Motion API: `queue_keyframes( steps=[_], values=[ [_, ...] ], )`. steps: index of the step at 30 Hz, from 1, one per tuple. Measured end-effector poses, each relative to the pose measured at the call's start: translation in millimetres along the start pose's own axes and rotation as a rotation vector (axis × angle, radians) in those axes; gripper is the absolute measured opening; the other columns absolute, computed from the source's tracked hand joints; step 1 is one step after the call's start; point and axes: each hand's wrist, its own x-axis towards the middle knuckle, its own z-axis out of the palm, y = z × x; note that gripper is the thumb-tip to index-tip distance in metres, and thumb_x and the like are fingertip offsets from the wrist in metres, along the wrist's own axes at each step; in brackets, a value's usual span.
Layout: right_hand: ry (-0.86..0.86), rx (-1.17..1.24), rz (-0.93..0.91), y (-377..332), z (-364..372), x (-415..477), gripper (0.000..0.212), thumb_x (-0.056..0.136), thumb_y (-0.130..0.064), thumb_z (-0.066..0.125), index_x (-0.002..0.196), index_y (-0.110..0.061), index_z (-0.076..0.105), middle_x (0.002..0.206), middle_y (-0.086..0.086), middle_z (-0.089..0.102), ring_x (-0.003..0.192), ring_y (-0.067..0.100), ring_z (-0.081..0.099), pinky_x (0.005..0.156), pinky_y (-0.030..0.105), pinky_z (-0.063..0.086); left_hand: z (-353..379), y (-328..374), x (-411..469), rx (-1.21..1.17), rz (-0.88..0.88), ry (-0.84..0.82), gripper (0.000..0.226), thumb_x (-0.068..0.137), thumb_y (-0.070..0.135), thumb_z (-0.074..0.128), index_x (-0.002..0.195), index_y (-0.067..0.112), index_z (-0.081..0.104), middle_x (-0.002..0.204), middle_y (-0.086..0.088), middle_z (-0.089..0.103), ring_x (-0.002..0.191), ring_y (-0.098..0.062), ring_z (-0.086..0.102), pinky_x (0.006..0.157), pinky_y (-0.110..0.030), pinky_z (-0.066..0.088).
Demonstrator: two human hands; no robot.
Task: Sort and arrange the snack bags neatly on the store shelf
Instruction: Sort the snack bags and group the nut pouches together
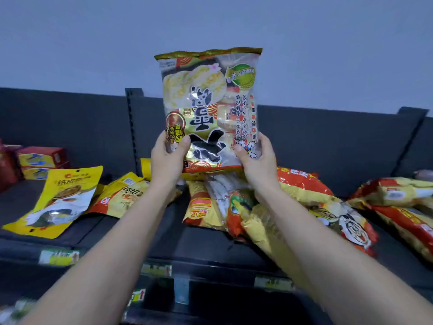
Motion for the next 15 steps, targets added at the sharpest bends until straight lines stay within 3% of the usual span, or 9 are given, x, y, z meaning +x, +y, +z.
queue_keyframes(
  steps=[3, 9, 15],
  values=[
    [0.099, -0.038, -0.016, 0, -48, 1, 0.054, 0.088, -0.023, 0.069, 0.136, -0.021, 0.046, 0.128, -0.009, 0.059, 0.117, 0.008, 0.055, 0.104, 0.035, 0.043, 44, 4, -14, -0.013, 0.039, -0.107, 0.029, 0.094, 0.025, 0.059, 0.124, 0.025, 0.056, 0.112, 0.010, 0.065, 0.107, -0.010, 0.061, 0.101, -0.041, 0.047],
    [0.246, -0.133, -0.017, 3, -161, -6, 0.052, 0.090, -0.026, 0.067, 0.137, -0.026, 0.046, 0.123, -0.018, 0.056, 0.112, 0.001, 0.052, 0.098, 0.026, 0.041, 146, 14, -56, -0.004, 0.125, -0.249, 0.039, 0.092, 0.025, 0.061, 0.131, 0.024, 0.055, 0.117, 0.006, 0.066, 0.108, -0.011, 0.061, 0.099, -0.044, 0.048],
    [0.348, -0.295, 0.027, 22, -283, -7, 0.062, 0.089, -0.036, 0.067, 0.144, -0.023, 0.041, 0.139, -0.004, 0.051, 0.127, 0.013, 0.048, 0.107, 0.036, 0.039, 251, 23, -115, -0.031, 0.099, -0.330, 0.043, 0.090, 0.023, 0.065, 0.132, 0.025, 0.055, 0.116, 0.010, 0.067, 0.107, -0.007, 0.061, 0.100, -0.039, 0.048]
  ],
)
